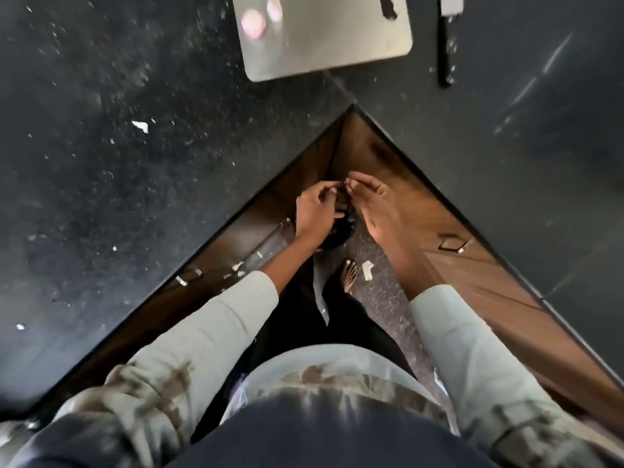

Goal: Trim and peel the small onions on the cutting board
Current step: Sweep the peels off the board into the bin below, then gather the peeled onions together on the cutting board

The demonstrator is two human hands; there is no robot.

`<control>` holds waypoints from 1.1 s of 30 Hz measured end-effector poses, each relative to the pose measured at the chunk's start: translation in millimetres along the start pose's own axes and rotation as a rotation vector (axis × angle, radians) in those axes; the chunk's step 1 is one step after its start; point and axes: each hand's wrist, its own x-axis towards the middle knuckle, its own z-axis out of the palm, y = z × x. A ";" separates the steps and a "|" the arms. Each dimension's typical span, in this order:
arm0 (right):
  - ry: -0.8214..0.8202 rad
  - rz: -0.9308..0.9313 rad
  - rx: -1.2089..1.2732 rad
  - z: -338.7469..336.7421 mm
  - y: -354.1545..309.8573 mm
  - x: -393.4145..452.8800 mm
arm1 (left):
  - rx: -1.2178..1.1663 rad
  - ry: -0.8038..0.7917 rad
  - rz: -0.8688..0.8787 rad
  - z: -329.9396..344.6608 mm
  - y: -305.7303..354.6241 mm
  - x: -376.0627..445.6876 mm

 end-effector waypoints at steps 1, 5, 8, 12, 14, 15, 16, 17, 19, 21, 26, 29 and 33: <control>0.036 0.007 -0.071 -8.0 22.8 12.0 | -0.034 -0.017 -0.072 4.4 -16.4 4.7; 0.202 0.016 -0.357 -33.9 110.5 67.2 | -0.064 -0.120 -0.321 18.2 -79.6 22.5; 0.257 -0.007 -0.499 -40.7 146.4 89.8 | -0.020 -0.141 -0.368 18.7 -126.4 43.8; 0.229 -0.069 -0.677 -39.8 172.9 111.5 | -0.044 -0.099 -0.439 12.1 -173.1 67.1; 0.233 -0.070 -0.730 -37.3 175.7 116.6 | -0.010 -0.112 -0.429 3.9 -189.6 71.4; 0.246 -0.075 -0.749 -37.7 173.8 116.2 | -0.010 -0.114 -0.431 0.3 -193.5 72.5; 0.268 -0.069 -0.771 -38.6 171.7 115.4 | -0.017 -0.106 -0.442 -4.1 -192.5 71.0; 0.293 -0.046 -0.786 -39.2 168.5 113.4 | -0.019 -0.076 -0.443 -6.8 -193.7 70.0; 0.308 -0.011 -0.833 -37.5 157.0 104.9 | 0.052 -0.039 -0.408 -11.0 -188.5 63.6; 0.250 -0.023 -0.852 -32.8 142.0 92.9 | 0.245 -0.073 -0.313 -15.7 -175.5 53.3; 0.001 -0.251 -1.080 1.0 65.5 40.1 | 0.421 -0.164 -0.011 -17.7 -79.6 17.3; 0.012 -0.400 -1.159 33.0 -3.1 12.5 | 0.458 -0.071 0.172 -24.0 5.3 -4.8; -0.042 -0.627 -1.227 74.4 -82.2 3.6 | 0.492 0.097 0.380 -43.3 86.5 -1.3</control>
